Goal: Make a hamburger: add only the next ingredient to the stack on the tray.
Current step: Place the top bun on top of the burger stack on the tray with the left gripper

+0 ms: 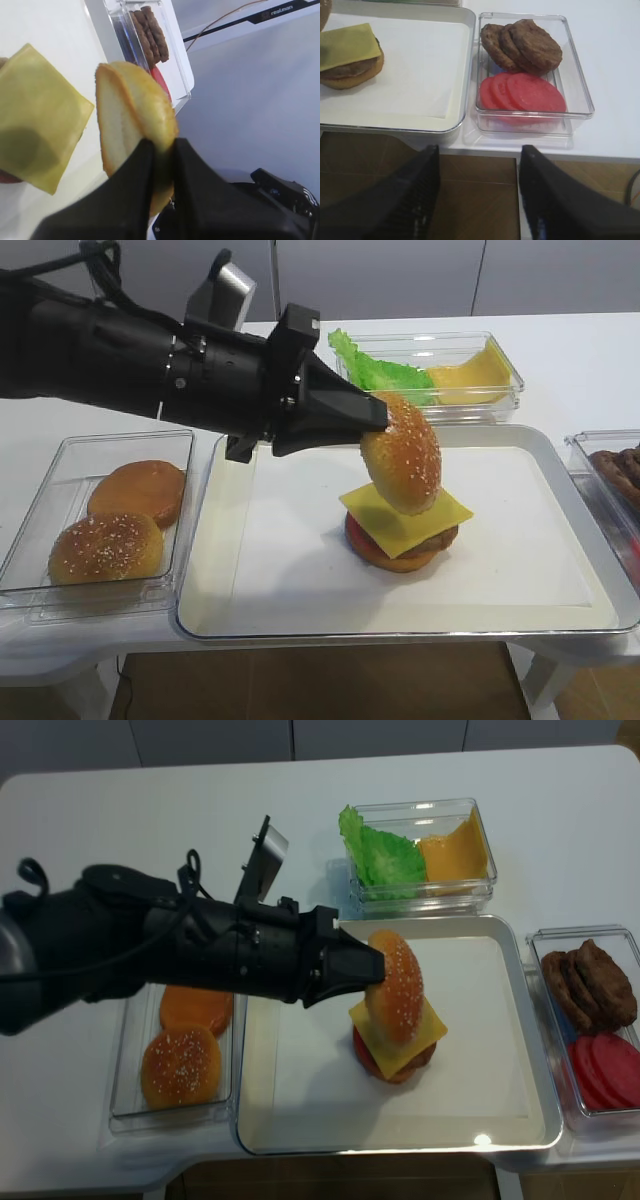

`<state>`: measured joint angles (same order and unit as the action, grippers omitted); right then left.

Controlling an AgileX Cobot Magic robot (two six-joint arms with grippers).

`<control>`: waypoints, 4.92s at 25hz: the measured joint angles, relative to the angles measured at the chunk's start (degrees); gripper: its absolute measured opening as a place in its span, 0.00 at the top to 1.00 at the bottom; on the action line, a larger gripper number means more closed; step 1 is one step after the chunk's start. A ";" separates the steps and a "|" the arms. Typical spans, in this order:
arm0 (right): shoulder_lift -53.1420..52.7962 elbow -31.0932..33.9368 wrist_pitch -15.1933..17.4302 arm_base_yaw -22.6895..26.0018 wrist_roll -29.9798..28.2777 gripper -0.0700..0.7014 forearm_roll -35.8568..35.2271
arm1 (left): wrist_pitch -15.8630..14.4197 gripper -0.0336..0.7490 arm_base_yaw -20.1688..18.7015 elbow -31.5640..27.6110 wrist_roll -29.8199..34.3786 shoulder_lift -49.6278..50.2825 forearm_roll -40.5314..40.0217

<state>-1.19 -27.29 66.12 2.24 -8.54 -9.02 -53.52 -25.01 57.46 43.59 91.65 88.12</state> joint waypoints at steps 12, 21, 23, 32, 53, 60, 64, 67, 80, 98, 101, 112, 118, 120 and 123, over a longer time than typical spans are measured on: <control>0.00 0.00 0.00 0.00 0.00 0.41 0.00 | 0.79 0.85 -1.06 0.03 3.00 4.76 6.56; 0.00 0.00 0.00 0.00 0.00 0.41 0.00 | 0.79 0.85 -2.36 0.13 4.14 8.27 12.00; 0.00 0.00 0.00 0.00 0.00 0.41 0.00 | 0.79 0.85 -2.83 0.13 4.26 9.19 12.00; 0.00 0.00 0.00 0.00 0.00 0.41 0.00 | 0.41 0.85 -2.83 0.13 5.68 9.68 12.00; 0.00 0.00 0.00 0.00 0.09 0.41 0.00 | 0.62 0.84 -2.83 0.13 6.99 9.68 12.00; 0.00 0.00 0.00 0.00 0.09 0.41 0.00 | 1.33 0.83 -2.83 0.13 7.12 9.68 12.00; 0.00 0.00 0.00 0.00 -0.02 0.41 0.00 | 1.80 0.83 -2.83 0.13 7.72 9.68 12.00; 0.00 0.00 0.00 0.00 -0.02 0.41 0.00 | 1.87 0.83 -2.83 0.13 8.21 9.68 12.00; 0.00 0.00 0.00 0.00 -0.02 0.41 0.00 | 2.22 0.75 -2.83 0.13 8.48 9.68 12.00; 0.00 0.00 0.00 0.00 -0.02 0.41 0.00 | 2.10 0.58 -1.61 0.13 8.48 9.68 10.30; 0.00 0.00 0.00 0.00 -0.02 0.41 0.00 | 2.85 0.54 -1.61 0.13 8.48 9.68 9.47; 0.00 0.00 0.00 0.00 -0.02 0.41 0.00 | 3.70 0.46 -0.44 0.13 8.48 9.68 6.01; 0.00 0.00 0.00 0.00 -0.02 0.41 0.00 | 3.70 0.46 -0.44 0.13 8.48 9.68 4.91; 0.00 0.00 0.00 0.00 -0.02 0.41 0.00 | 3.70 0.46 -0.44 0.13 8.48 9.68 4.69; 0.00 0.00 0.00 0.00 -0.02 0.41 0.00 | 3.59 0.46 -0.44 0.13 8.38 9.68 3.35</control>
<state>-1.19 -27.29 66.12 2.24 -8.56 -9.02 -49.93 -25.44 57.59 51.96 101.32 91.47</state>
